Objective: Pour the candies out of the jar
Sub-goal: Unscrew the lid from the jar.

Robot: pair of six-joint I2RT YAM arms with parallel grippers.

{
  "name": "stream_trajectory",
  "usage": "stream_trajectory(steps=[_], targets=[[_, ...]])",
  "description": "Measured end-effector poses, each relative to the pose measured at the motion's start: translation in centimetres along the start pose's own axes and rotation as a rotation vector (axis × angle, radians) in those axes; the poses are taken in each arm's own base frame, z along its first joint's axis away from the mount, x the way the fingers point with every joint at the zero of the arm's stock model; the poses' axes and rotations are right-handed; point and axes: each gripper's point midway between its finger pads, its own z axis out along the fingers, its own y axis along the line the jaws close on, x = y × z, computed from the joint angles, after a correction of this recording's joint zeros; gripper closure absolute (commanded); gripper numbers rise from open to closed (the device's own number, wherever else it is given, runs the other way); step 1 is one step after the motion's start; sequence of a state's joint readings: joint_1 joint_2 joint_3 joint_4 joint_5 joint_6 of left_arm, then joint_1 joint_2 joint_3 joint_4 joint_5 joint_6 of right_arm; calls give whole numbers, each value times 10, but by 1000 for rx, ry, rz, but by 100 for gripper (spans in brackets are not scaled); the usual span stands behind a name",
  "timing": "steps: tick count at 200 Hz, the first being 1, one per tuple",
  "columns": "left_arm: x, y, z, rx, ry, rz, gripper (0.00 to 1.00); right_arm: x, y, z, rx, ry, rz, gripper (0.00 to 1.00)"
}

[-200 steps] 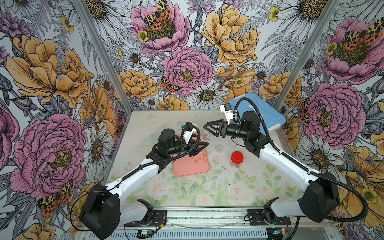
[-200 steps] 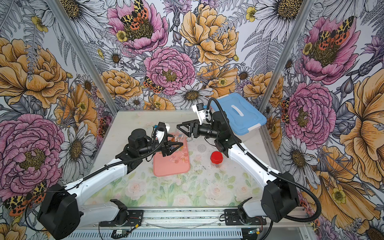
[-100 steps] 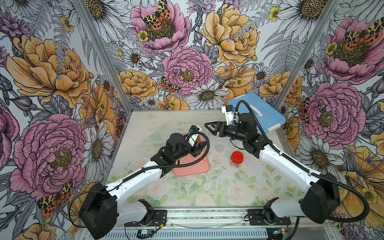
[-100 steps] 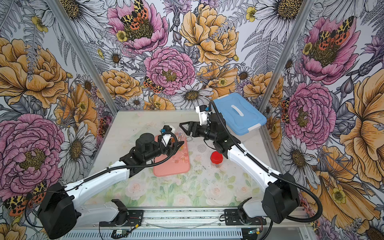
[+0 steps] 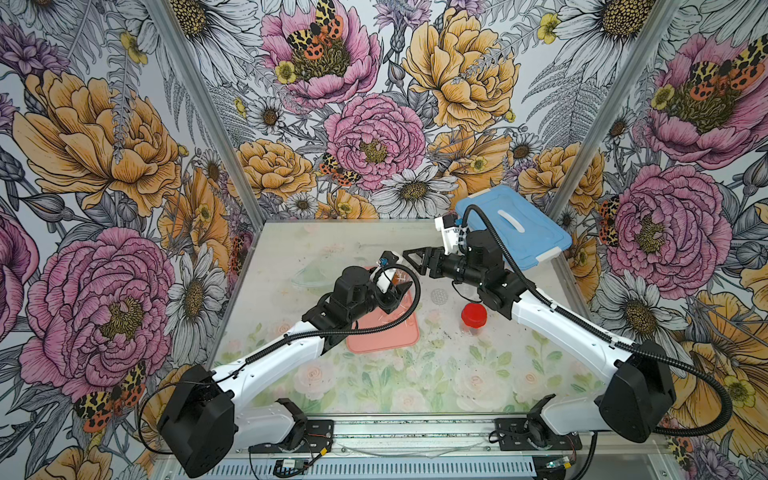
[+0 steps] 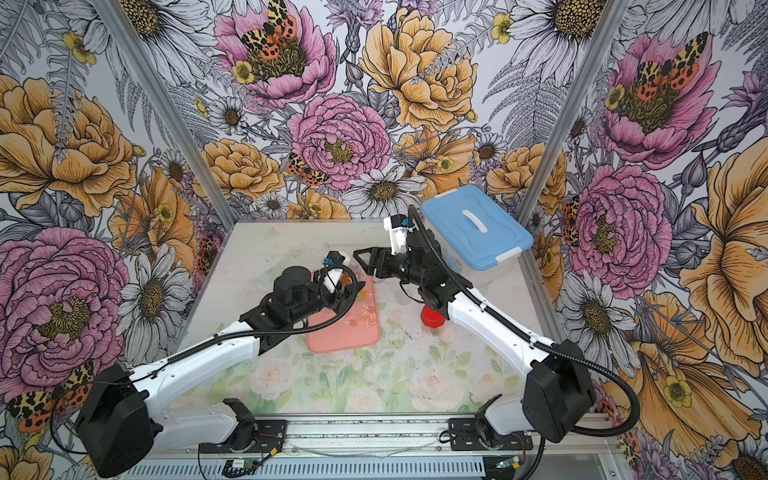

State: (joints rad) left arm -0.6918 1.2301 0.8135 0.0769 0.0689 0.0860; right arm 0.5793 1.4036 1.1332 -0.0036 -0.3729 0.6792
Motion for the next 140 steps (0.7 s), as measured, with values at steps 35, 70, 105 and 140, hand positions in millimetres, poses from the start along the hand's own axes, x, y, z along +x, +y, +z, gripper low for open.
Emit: stream_trajectory(steps=[35, 70, 105, 140], targets=[[2, -2, 2, 3, 9, 1, 100, 1, 0, 2, 2, -1, 0, 44], [4, 0, 2, -5, 13, -6, 100, 2, 0, 5, -10, 3, -2, 66], [-6, 1, -5, 148, -31, -88, 100, -3, 12, 2, -102, 8, -37, 73], [-30, -12, -24, 360, -119, -179, 100, -11, 43, -13, -312, 13, -111, 76]])
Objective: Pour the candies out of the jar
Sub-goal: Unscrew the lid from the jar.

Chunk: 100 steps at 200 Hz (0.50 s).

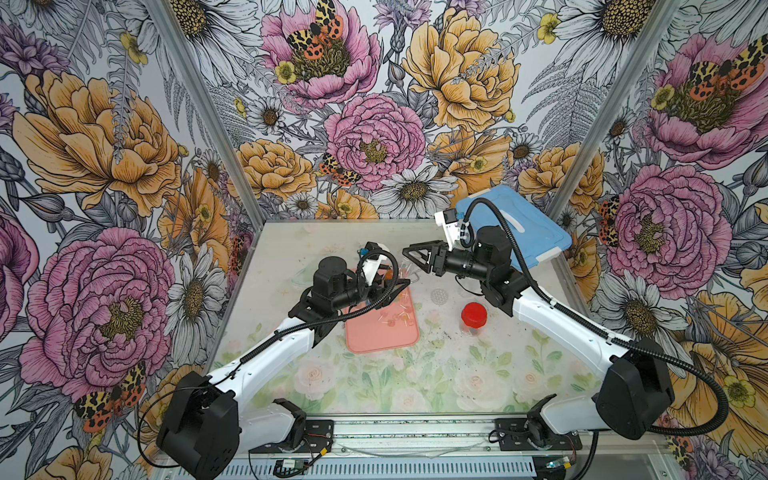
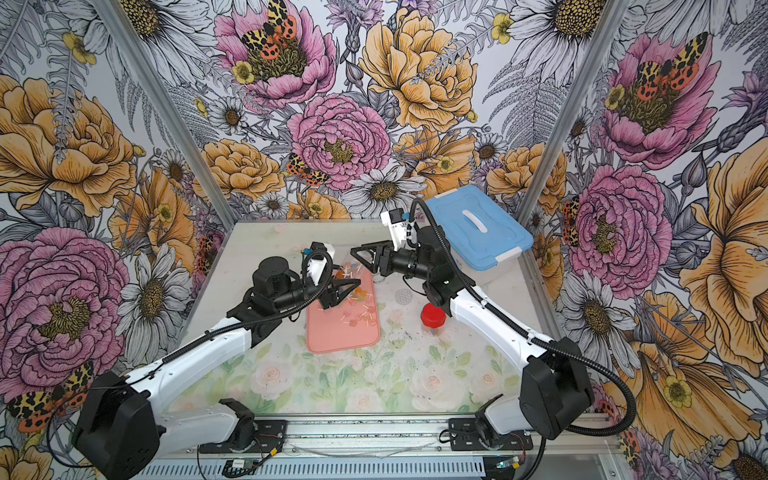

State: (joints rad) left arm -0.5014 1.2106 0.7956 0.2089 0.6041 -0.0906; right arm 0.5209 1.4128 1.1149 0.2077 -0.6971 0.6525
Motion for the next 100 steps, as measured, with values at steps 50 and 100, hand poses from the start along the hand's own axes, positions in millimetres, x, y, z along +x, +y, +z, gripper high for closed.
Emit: stream_trajectory(steps=[50, 100], targets=[[-8, -21, -3, 97, -14, -13, 100, -3, 21, -11, -63, 12, -66, 61], [-4, -18, 7, -14, 12, 27, 100, -9, 4, -19, 20, -18, 22, 37]])
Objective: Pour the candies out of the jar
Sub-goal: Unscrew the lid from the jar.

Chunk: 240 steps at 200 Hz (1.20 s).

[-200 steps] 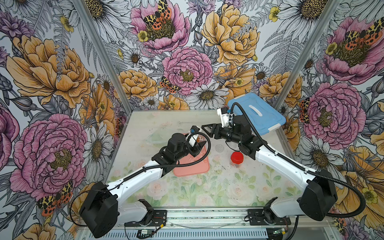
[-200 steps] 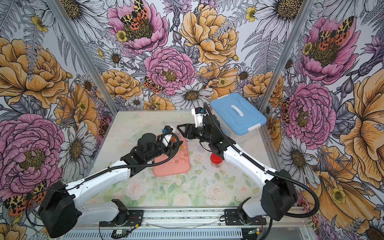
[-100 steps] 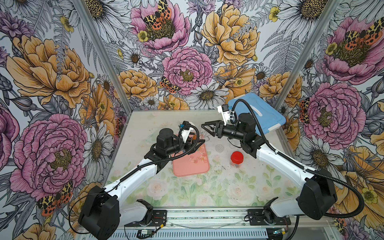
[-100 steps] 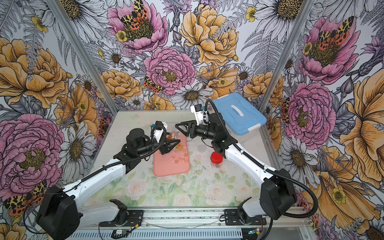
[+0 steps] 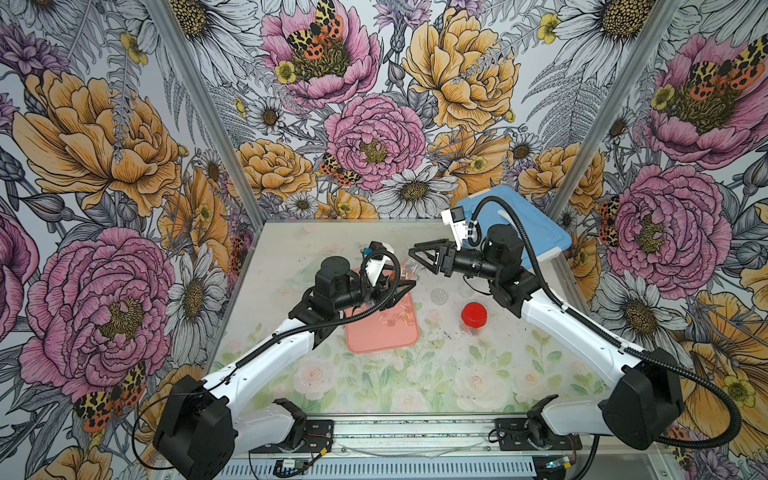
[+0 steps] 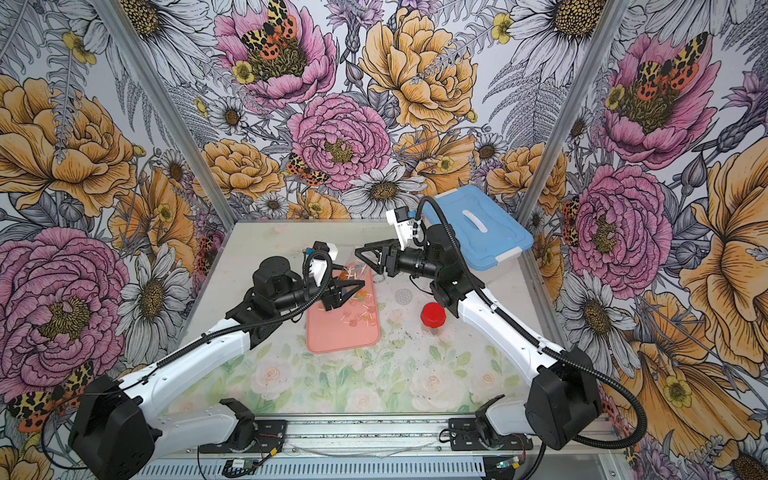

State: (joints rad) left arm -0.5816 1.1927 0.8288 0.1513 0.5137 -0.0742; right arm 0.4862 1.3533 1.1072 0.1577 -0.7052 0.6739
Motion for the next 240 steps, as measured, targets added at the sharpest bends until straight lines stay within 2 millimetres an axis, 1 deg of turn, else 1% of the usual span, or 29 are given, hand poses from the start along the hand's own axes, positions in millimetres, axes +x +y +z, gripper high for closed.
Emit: stream_trajectory(steps=[9, 21, 35, 63, 90, 115, 149, 165, 179, 189, 213, 240], targets=[[4, 0, 2, -25, 14, 18, 100, -3, -4, -3, 33, -19, 15, 33], [8, 1, 4, -54, 29, 33, 100, -9, -9, -8, 73, -48, 29, 26], [13, 3, 6, -83, 46, 50, 100, -15, -10, -12, 107, -81, 33, 23], [17, 10, 9, -150, 65, 87, 100, -18, -19, -15, 181, -115, 44, 23], [20, 16, 11, -206, 86, 125, 100, -10, -29, -13, 263, -112, 61, 24], [19, 17, 12, -241, 93, 157, 100, -3, -29, -8, 278, -101, 66, 26], [22, 21, 11, -281, 107, 183, 100, 10, -36, 5, 278, -68, 98, 32], [23, 23, 10, -298, 115, 188, 100, 15, -41, 10, 284, -55, 116, 37], [24, 26, 9, -314, 122, 190, 100, 16, -40, 12, 278, -54, 125, 41], [24, 26, 9, -319, 122, 194, 100, 15, -40, 13, 275, -58, 130, 45], [23, 28, 9, -326, 118, 199, 100, 14, -39, 13, 269, -63, 140, 60], [22, 28, 9, -329, 116, 199, 100, 14, -37, 13, 260, -63, 136, 69]])
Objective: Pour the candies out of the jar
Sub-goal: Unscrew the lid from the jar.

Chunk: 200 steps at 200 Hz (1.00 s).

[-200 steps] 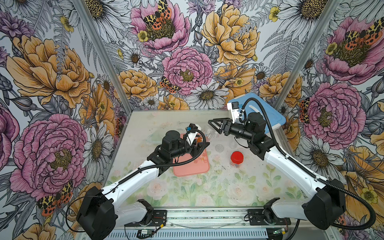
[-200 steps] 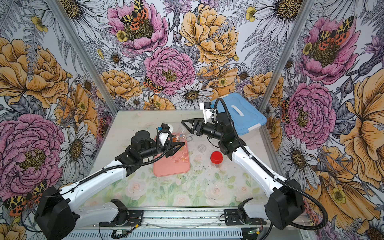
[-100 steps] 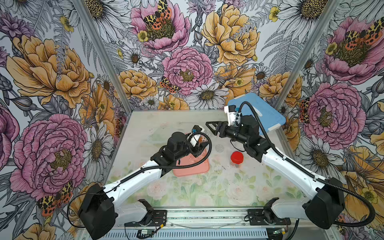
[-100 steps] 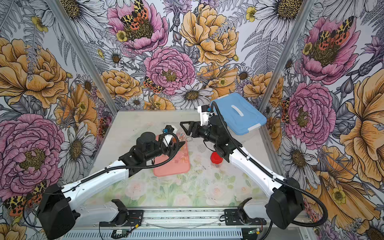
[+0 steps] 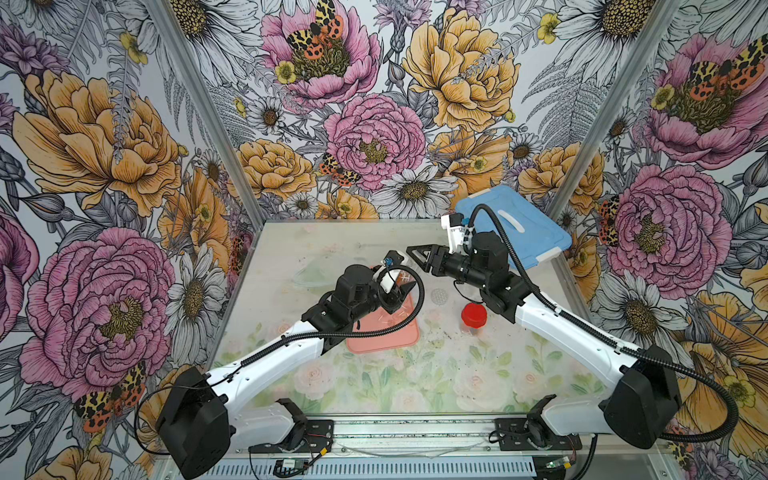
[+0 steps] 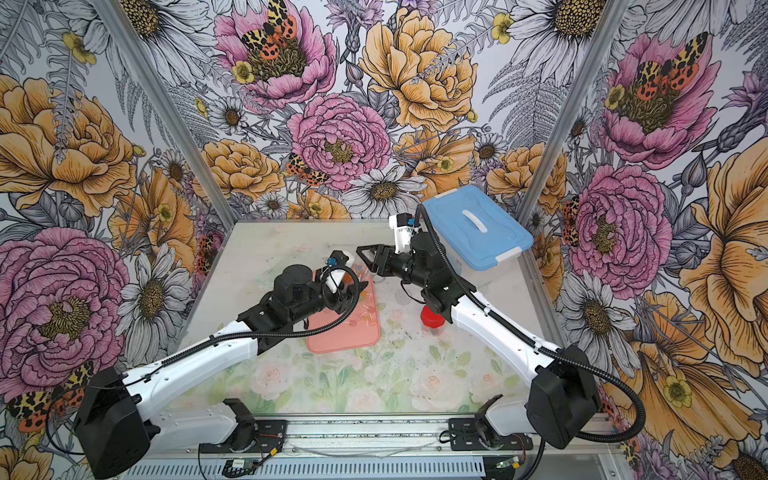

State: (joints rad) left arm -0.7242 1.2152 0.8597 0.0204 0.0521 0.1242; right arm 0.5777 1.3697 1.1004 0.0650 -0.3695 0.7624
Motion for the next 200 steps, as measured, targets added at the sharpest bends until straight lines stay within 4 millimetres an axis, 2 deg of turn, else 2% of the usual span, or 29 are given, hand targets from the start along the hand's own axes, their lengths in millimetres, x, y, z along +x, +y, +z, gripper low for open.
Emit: stream_trajectory(steps=[18, 68, 119, 129, 150, 174, 185, 200], targets=[[-2, -1, -1, 35, -9, -9, 100, 1, 5, -1, -35, 13, -16, 72], [-23, -11, -16, 321, -107, -130, 100, -7, 37, -10, -249, 11, -131, 76], [-30, -22, -26, 416, -142, -175, 100, -6, 54, -20, -374, 26, -206, 77], [-31, -22, -27, 418, -145, -178, 100, -6, 55, -20, -381, 24, -212, 71], [-32, -22, -27, 417, -146, -183, 100, -7, 55, -20, -379, 21, -210, 47], [-30, -20, -26, 393, -145, -183, 100, -10, 51, -21, -369, 24, -158, 31], [-27, -18, -25, 366, -141, -180, 100, -14, 49, -23, -369, 19, -134, 26], [-21, -12, -23, 318, -135, -178, 100, -20, 46, -24, -362, 8, -106, 26]])
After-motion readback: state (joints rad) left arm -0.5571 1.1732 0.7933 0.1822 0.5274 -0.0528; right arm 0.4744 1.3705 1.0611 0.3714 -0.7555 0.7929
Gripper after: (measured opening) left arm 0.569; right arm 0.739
